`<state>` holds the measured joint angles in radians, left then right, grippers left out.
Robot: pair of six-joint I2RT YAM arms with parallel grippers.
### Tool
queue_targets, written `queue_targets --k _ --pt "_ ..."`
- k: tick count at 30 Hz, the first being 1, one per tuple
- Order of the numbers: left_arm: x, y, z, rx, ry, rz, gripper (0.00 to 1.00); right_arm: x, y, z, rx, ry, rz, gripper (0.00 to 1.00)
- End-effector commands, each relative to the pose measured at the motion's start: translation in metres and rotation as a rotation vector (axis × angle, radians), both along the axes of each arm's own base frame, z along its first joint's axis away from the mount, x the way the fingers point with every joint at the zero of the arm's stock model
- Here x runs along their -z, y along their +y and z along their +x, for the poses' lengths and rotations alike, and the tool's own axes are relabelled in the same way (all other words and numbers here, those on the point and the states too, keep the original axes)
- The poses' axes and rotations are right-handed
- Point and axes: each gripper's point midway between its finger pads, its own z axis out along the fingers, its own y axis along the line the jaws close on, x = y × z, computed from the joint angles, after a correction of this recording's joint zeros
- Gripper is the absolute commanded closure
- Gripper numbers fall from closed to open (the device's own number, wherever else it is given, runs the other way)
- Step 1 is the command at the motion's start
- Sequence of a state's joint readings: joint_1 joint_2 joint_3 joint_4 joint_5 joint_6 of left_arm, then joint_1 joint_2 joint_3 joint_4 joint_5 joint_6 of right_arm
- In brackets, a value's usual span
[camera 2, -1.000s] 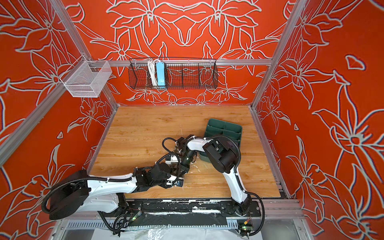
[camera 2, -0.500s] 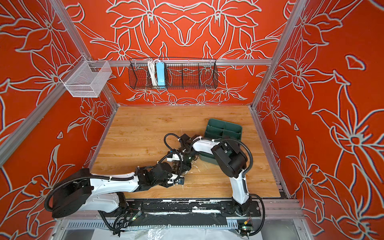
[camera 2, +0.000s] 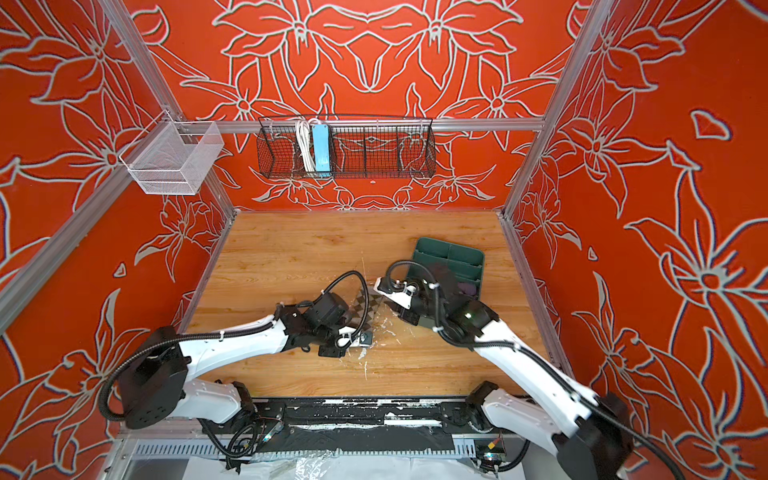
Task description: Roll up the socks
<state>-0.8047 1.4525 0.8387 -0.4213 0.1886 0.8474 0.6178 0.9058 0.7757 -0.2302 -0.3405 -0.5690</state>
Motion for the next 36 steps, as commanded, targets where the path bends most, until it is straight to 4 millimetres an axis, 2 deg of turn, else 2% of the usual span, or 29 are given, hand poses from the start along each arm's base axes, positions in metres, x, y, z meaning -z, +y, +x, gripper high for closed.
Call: queue_targets --k 1,4,7,9,13,16,22,26,30,33,36 --pt "0.013 0.010 -0.029 -0.024 0.297 0.059 1.00 -0.017 -0.004 -0.024 -0.088 -0.186 0.022 0.62" --pt "0.012 0.002 -0.021 -0.055 0.405 0.071 1.00 0.011 -0.006 -0.052 -0.181 -0.230 -0.135 0.62" --pt "0.011 -0.007 -0.019 -0.105 0.530 0.057 1.00 0.044 -0.009 -0.066 -0.214 -0.276 -0.359 0.60" --pt "0.015 -0.009 -0.019 -0.119 0.587 0.064 1.00 0.058 -0.006 -0.071 -0.232 -0.315 -0.470 0.59" --pt "0.020 -0.009 -0.015 -0.151 0.640 0.088 1.00 0.084 0.014 -0.088 -0.313 -0.373 -0.579 0.56" --pt "0.021 -0.009 -0.013 -0.165 0.670 0.092 1.00 0.106 0.033 -0.095 -0.337 -0.383 -0.579 0.54" --pt "0.023 -0.011 -0.011 -0.173 0.691 0.103 1.00 0.138 0.070 -0.085 -0.279 -0.351 -0.475 0.53" --pt "0.023 -0.011 -0.010 -0.175 0.693 0.102 1.00 0.164 0.077 -0.069 -0.212 -0.340 -0.522 0.52" --pt "0.024 -0.011 -0.010 -0.176 0.700 0.108 1.00 0.179 0.081 -0.054 -0.163 -0.284 -0.509 0.54" --pt "0.023 -0.011 -0.011 -0.174 0.698 0.105 1.00 0.192 0.079 -0.050 -0.156 -0.239 -0.521 0.60" --pt "0.021 -0.011 -0.012 -0.164 0.697 0.093 1.00 0.210 0.074 -0.050 -0.175 -0.202 -0.567 0.72"
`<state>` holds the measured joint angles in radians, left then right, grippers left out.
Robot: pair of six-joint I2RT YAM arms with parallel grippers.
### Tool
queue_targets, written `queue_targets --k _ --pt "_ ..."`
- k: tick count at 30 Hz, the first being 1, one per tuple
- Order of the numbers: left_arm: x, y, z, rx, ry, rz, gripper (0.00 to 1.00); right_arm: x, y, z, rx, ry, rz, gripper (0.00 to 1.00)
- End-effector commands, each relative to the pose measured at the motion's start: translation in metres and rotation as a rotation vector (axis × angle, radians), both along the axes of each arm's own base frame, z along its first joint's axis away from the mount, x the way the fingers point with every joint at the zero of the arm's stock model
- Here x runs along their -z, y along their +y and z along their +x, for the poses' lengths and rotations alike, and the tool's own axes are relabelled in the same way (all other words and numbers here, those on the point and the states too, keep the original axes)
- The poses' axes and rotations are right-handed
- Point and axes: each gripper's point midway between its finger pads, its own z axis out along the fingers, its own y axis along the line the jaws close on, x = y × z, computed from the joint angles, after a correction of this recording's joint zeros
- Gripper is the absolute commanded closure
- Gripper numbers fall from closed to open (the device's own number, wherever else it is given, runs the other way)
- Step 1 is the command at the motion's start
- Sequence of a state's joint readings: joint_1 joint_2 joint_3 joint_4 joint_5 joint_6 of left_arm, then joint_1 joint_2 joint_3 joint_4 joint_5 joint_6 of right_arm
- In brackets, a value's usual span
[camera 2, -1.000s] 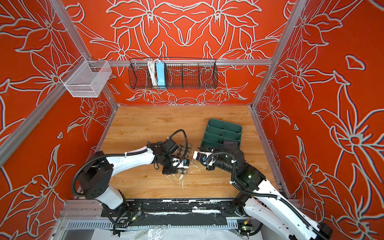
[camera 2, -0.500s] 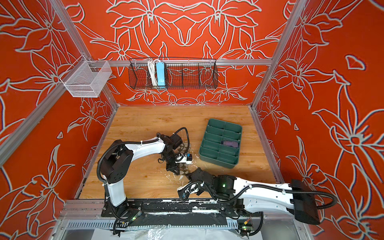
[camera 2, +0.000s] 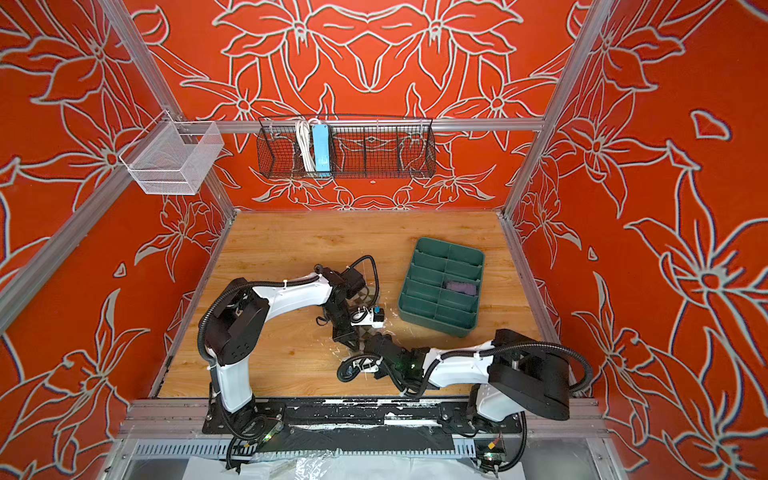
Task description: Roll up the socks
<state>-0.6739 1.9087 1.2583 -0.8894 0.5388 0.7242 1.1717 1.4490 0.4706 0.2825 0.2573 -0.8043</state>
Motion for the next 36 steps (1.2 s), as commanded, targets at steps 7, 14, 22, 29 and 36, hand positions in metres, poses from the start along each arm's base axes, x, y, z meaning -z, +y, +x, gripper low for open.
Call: queue_targets --k 7,14,22,29,36 --pt "-0.020 -0.001 -0.003 -0.012 -0.035 -0.064 0.91 0.017 0.004 -0.005 -0.043 0.090 -0.093 1.00" --pt "-0.048 0.012 0.027 -0.121 -0.340 -0.084 0.67 0.019 -0.016 -0.042 -0.101 0.374 -0.209 1.00" --pt "-0.126 0.078 0.066 -0.424 -0.919 -0.092 0.62 0.010 -0.025 -0.052 -0.034 0.622 -0.294 1.00" --pt "-0.238 0.135 0.033 -0.627 -1.366 -0.392 0.51 0.003 -0.013 -0.054 -0.007 0.916 -0.292 1.00" --pt "-0.177 0.094 -0.036 -0.055 -1.160 -0.459 0.37 0.009 0.000 -0.033 0.108 1.240 -0.311 1.00"
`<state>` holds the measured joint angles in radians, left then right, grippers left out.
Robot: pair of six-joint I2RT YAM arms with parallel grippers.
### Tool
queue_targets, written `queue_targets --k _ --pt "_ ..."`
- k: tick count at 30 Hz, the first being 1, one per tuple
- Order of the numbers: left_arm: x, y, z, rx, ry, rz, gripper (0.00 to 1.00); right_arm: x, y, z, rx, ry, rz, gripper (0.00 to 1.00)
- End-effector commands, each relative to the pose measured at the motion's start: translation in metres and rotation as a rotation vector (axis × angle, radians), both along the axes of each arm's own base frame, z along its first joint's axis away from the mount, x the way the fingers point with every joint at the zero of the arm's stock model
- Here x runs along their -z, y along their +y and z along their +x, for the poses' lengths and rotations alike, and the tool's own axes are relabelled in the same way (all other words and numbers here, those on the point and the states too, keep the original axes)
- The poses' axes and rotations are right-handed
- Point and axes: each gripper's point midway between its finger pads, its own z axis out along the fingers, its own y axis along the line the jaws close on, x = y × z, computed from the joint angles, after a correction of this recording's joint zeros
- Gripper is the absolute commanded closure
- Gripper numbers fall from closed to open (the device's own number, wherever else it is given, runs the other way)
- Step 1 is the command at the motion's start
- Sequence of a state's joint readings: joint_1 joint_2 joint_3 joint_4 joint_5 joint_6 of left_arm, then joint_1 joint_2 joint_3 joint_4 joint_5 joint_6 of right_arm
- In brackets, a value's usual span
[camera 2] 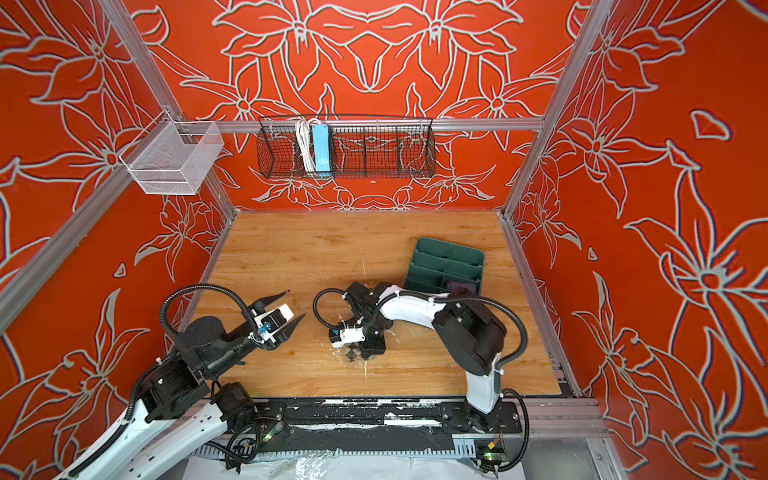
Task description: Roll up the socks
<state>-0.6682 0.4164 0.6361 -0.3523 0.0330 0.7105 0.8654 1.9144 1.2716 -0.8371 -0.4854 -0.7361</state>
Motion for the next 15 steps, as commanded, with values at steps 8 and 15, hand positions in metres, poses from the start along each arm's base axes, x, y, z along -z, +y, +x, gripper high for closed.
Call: queue_targets --k 8,15 --pt "0.183 -0.060 -0.025 0.382 0.109 0.760 0.31 0.030 -0.017 0.008 0.108 0.256 -0.213 1.00" --pt "0.209 -0.095 -0.008 0.247 0.294 0.645 0.36 0.032 -0.016 0.014 0.101 0.238 -0.220 1.00"
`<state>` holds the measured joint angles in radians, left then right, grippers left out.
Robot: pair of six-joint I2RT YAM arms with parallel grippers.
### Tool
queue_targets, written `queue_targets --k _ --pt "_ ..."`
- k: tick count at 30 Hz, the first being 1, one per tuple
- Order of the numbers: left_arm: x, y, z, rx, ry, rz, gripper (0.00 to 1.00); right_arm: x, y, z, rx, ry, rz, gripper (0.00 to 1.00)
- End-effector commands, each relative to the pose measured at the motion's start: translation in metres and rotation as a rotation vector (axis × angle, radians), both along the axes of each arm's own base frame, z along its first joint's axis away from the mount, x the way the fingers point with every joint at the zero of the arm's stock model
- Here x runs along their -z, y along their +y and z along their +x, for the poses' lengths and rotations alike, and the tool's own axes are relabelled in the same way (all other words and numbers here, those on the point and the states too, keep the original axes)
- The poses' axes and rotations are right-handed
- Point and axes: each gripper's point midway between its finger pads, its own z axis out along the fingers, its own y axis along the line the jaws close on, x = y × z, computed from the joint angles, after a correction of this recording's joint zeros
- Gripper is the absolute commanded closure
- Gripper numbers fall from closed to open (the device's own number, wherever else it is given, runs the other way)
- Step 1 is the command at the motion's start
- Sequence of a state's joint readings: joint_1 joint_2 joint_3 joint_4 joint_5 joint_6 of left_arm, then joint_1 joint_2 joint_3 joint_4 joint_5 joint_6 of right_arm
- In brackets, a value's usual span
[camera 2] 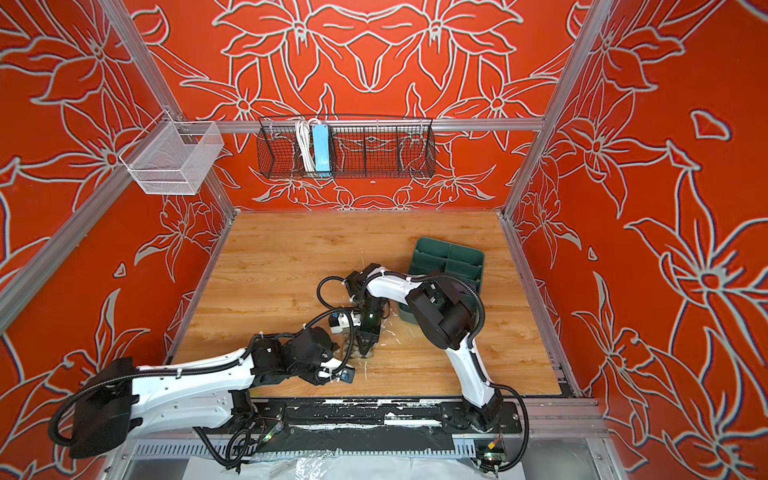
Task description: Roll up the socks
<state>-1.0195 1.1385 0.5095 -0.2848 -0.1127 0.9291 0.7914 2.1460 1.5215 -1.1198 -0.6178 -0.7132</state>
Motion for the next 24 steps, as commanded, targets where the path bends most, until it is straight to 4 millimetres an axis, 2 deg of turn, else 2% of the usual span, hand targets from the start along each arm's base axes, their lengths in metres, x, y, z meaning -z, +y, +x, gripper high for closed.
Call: queue_targets --k 1,5,9,10,13,15,17,18,21,24 --pt "-0.015 -0.030 0.021 -0.113 -0.040 -0.110 0.37 0.028 -0.016 0.007 -0.026 -0.040 -0.101 1.00" --pt "0.002 -0.035 0.022 -0.184 0.000 -0.068 0.43 0.027 -0.016 0.009 -0.022 -0.047 -0.100 1.00" --pt "0.016 -0.034 0.014 -0.203 0.037 -0.033 0.56 0.026 -0.014 0.011 -0.018 -0.058 -0.089 1.00" --pt "0.018 -0.035 0.012 -0.202 0.043 -0.032 0.61 0.025 -0.014 0.012 -0.015 -0.062 -0.086 1.00" --pt "0.024 -0.034 0.007 -0.188 0.063 -0.012 0.85 0.021 -0.014 0.014 -0.004 -0.079 -0.076 1.00" --pt "0.026 -0.032 0.006 -0.189 0.067 0.010 0.96 0.018 -0.012 0.024 0.025 -0.142 -0.042 1.00" --pt "0.026 -0.027 0.005 -0.182 0.066 0.041 1.00 0.011 -0.011 0.031 0.054 -0.200 0.002 0.98" --pt "0.025 -0.026 0.005 -0.179 0.066 0.057 1.00 0.003 -0.010 0.034 0.071 -0.240 0.034 0.92" --pt "0.024 -0.019 0.004 -0.183 0.074 0.108 1.00 -0.016 -0.012 0.036 0.107 -0.321 0.135 0.83" --pt "0.026 -0.014 0.001 -0.190 0.091 0.141 1.00 -0.037 -0.022 0.038 0.162 -0.409 0.215 0.69"
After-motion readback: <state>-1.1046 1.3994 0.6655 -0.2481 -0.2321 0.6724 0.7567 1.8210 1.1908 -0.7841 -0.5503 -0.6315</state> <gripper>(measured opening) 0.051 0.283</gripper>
